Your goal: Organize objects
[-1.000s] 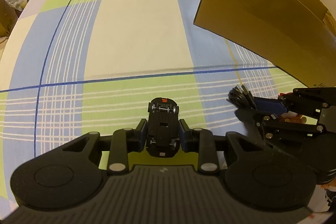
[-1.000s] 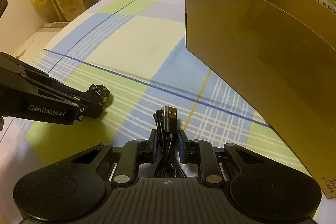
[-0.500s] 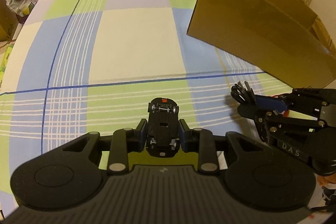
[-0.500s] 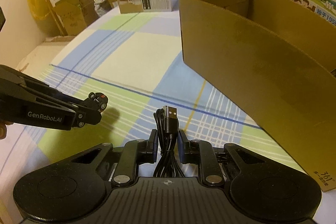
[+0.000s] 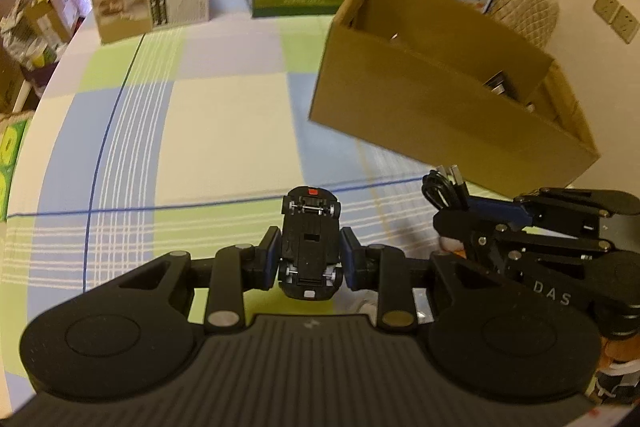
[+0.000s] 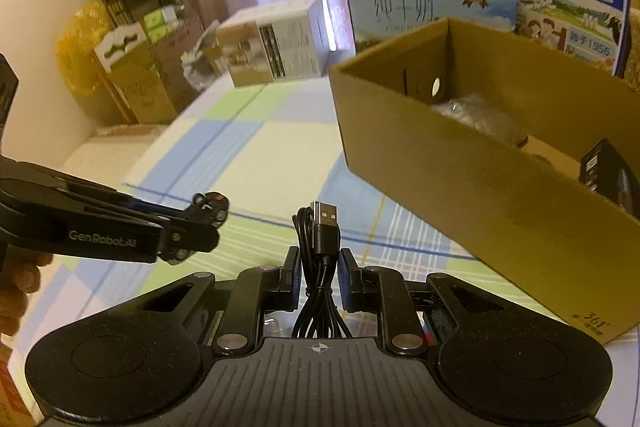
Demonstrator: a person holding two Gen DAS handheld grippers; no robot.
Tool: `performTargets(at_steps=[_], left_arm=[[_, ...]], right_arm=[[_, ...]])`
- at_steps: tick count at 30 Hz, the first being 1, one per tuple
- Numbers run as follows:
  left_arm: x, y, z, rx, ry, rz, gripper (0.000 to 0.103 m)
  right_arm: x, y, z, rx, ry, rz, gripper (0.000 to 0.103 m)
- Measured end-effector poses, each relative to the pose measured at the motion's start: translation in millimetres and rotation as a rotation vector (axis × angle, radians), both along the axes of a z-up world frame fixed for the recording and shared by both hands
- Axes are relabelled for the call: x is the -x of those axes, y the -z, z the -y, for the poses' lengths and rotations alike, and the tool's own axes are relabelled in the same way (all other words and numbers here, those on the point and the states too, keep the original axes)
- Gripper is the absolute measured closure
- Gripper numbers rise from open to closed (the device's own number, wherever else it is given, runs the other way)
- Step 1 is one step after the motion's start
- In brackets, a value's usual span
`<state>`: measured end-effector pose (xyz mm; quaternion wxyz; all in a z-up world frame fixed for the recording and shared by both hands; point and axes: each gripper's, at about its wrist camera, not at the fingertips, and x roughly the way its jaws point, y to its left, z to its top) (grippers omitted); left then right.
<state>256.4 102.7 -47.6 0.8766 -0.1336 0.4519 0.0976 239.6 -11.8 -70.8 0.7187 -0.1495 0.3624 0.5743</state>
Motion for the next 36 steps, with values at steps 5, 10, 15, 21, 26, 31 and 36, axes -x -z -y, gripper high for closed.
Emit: performTargets(at_steps=[5, 10, 15, 21, 26, 31, 36], left_arm=[[-1.5, -13.8, 13.0, -0.004, 0.025, 0.030, 0.077], [-2.5, -22.6, 27.8, -0.008, 0.052, 0.048, 0.077], [-4.5, -29.4, 42.5, -0.012, 0.078, 0.060, 0.077], [-11.4, -38.5, 59.7, -0.021, 0.111, 0.081, 0.077], [-20.2, -44.4, 73.9, -0.027, 0.138, 0.097, 0.077], [-33.8, -51.0, 88.7, -0.034, 0.163, 0.114, 0.077], [-52.2, -59.4, 101.6, -0.046, 0.181, 0.139, 0.077]], right_arm=[[0.2, -17.0, 15.0, -0.038, 0.024, -0.012, 0.088], [-0.6, -30.2, 32.2, -0.065, 0.056, -0.020, 0.088], [-8.2, -40.2, 50.1, -0.082, 0.098, -0.028, 0.088], [-19.6, -48.8, 68.5, -0.093, 0.148, -0.031, 0.088], [-30.3, -56.5, 82.5, -0.104, 0.174, -0.027, 0.088], [-41.7, -66.3, 92.8, -0.121, 0.198, -0.015, 0.088], [-62.2, -76.0, 97.2, -0.138, 0.223, -0.005, 0.088]])
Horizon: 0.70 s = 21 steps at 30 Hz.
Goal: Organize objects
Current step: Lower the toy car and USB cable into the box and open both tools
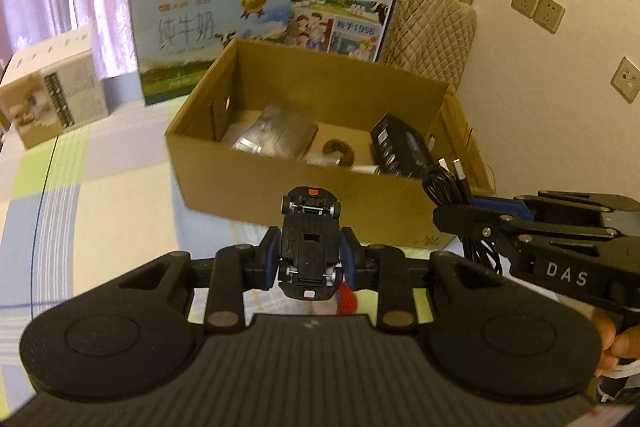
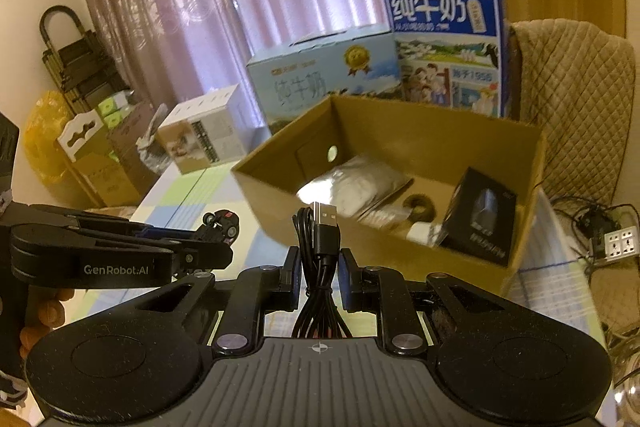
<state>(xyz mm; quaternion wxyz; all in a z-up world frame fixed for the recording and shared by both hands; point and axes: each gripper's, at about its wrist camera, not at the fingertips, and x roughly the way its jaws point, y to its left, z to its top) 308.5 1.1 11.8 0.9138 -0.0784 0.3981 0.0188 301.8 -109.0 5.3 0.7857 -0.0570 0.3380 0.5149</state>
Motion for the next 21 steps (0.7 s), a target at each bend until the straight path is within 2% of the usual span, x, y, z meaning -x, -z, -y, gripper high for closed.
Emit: performTargets(at_steps=[12, 21], left_arm=[[-58.0, -13.2, 4.9, -0.029, 0.005, 0.042, 0.077], [-102.1, -14.8, -3.0, -0.045, -0.005, 0.045, 0.077]], right_arm=[[-58.7, -17.5, -7.9, -0.043, 0.058, -0.002, 0.088], [-96.5, -17.7, -27.8, -0.058, 0.084, -0.026, 0.088]])
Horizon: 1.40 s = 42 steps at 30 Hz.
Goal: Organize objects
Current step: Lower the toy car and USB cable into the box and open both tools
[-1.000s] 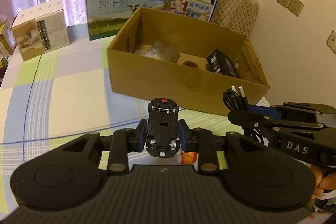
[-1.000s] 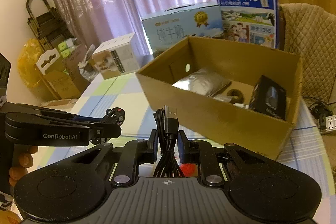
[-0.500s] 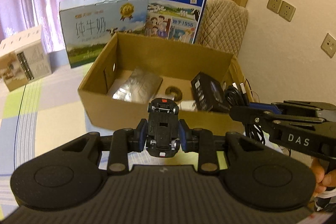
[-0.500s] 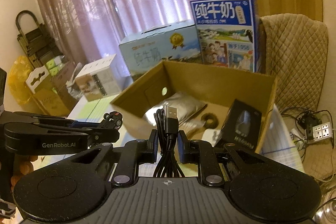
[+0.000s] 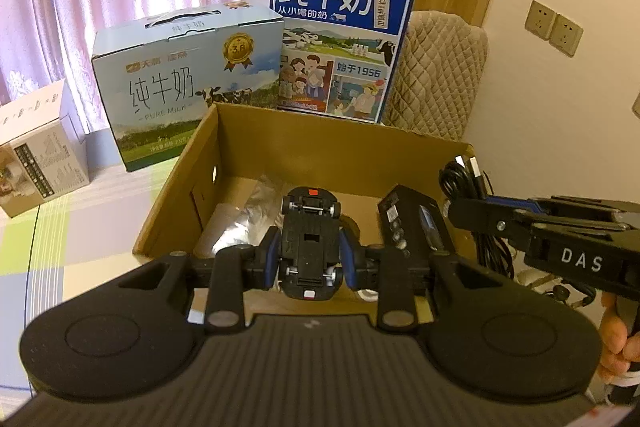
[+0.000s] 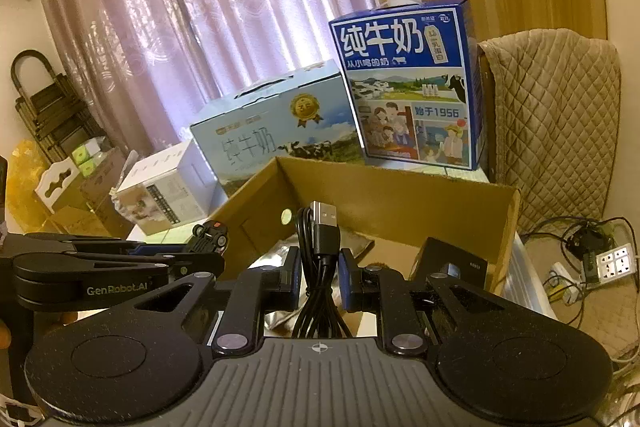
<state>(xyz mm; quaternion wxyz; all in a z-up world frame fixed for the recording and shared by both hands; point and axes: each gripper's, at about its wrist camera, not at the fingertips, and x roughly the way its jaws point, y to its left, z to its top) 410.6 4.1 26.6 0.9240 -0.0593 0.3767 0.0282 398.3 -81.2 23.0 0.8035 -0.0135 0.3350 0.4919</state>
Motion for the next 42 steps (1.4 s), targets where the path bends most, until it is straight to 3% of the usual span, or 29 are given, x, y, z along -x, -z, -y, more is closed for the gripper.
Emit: performTargets(at_steps=[26, 42], left_arm=[[-105.8, 60.8, 1.9, -0.054, 0.082, -0.144, 0.077], [-141.5, 80.1, -0.4, -0.070, 0.113, -0.185, 0.076]], right_arm=[[-83.2, 64.6, -48.7, 0.087, 0.134, -0.228, 0.088], [-110.4, 82.2, -68.2, 0.128, 0.173, -0.255, 0.088]])
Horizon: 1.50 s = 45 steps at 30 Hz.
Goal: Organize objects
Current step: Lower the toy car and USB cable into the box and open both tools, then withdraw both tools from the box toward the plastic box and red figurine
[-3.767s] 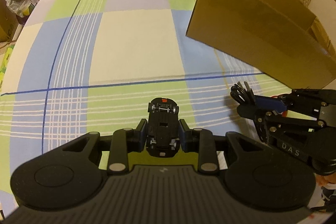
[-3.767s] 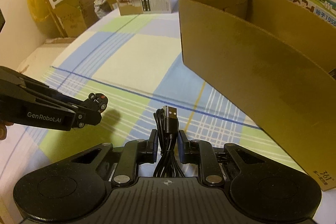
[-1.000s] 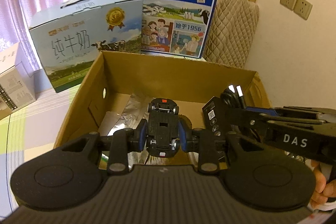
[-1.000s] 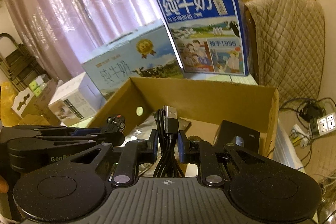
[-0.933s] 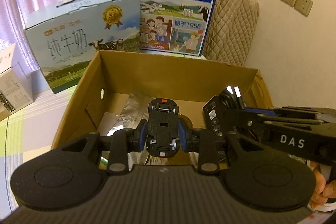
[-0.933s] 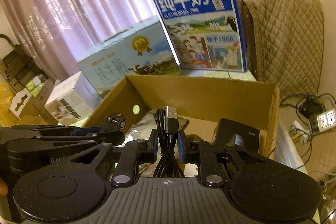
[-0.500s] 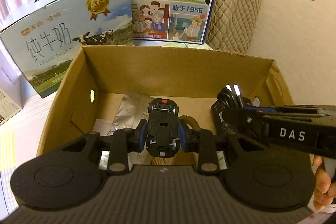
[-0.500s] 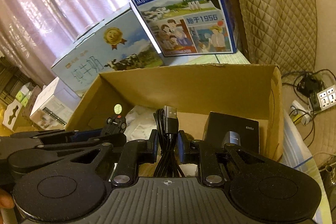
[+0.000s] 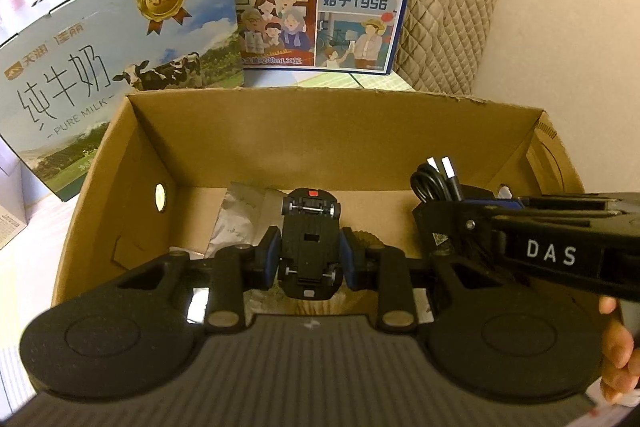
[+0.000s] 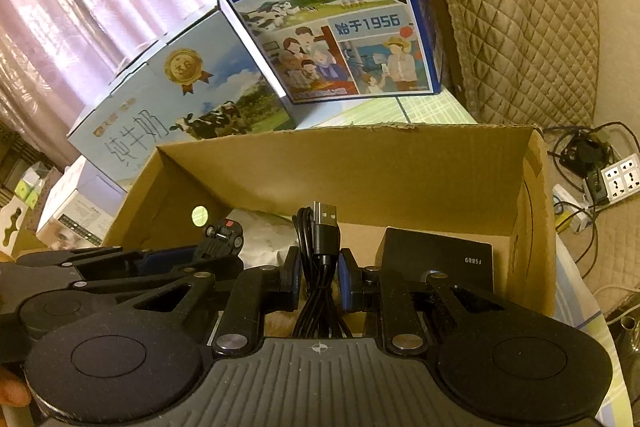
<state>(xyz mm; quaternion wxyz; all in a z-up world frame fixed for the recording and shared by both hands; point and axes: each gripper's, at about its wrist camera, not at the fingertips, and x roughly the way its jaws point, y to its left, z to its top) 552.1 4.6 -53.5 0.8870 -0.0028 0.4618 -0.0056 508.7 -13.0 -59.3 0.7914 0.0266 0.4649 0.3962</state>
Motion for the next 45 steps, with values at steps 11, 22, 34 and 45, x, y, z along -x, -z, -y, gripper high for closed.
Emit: performTargets(at_steps=[11, 22, 34, 45], left_arm=[[-1.5, -1.6, -11.2, 0.007, -0.028, 0.011, 0.053], [3.8, -1.5, -22.8, 0.010, -0.061, 0.005, 0.039], [13.4, -11.6, -30.5, 0.007, -0.087, 0.026, 0.018], [32.2, -23.0, -32.3, 0.005, -0.118, 0.043, 0.009]], right_arm=[[-7.4, 0.2, -3.3, 0.005, 0.018, 0.005, 0.088], [-9.1, -1.0, -7.2, -0.016, 0.026, -0.008, 0.085], [-5.3, -18.5, 5.3, -0.048, 0.068, 0.057, 0.042], [13.2, -25.9, 35.6, -0.034, 0.084, 0.064, 0.039]])
